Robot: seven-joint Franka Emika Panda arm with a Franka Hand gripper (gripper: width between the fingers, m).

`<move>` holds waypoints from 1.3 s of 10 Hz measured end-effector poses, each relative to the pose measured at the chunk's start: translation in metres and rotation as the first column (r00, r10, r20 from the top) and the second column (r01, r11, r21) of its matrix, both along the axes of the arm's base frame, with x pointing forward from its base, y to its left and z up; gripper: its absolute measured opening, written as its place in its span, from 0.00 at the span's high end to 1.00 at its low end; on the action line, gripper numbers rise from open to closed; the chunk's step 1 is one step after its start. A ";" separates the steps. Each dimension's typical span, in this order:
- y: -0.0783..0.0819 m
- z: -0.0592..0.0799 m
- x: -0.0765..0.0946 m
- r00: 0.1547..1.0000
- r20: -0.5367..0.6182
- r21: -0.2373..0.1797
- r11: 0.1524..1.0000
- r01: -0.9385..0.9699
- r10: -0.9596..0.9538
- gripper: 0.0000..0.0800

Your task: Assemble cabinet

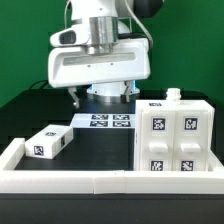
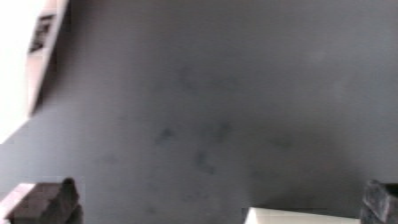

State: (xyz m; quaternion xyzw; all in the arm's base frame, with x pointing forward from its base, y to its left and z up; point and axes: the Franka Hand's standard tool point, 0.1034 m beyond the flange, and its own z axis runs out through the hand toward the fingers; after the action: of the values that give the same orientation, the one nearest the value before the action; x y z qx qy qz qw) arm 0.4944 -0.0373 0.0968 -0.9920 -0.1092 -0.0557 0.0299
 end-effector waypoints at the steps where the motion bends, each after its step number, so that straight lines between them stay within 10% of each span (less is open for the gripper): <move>1: -0.001 0.000 0.000 1.000 -0.002 0.003 1.000 0.023 -0.023 0.00; 3: 0.008 0.000 0.000 0.971 -0.024 0.027 0.970 0.240 -0.240 0.00; 7: -0.044 -0.014 -0.005 0.897 -0.047 0.024 0.897 0.441 -0.440 0.00; 11: -0.036 -0.015 -0.005 0.787 -0.077 0.046 0.786 0.616 -0.612 0.00; 13: -0.067 -0.026 -0.008 0.828 -0.071 0.028 0.829 0.559 -0.556 0.00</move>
Offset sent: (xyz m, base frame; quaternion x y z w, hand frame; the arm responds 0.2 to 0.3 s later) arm -0.0083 -0.0382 -0.0060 -0.0632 -0.0497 0.1974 0.9770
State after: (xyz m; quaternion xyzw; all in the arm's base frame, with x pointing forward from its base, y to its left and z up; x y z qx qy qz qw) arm 0.4866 -0.1039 0.0711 -0.9809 0.1872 -0.0349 0.0393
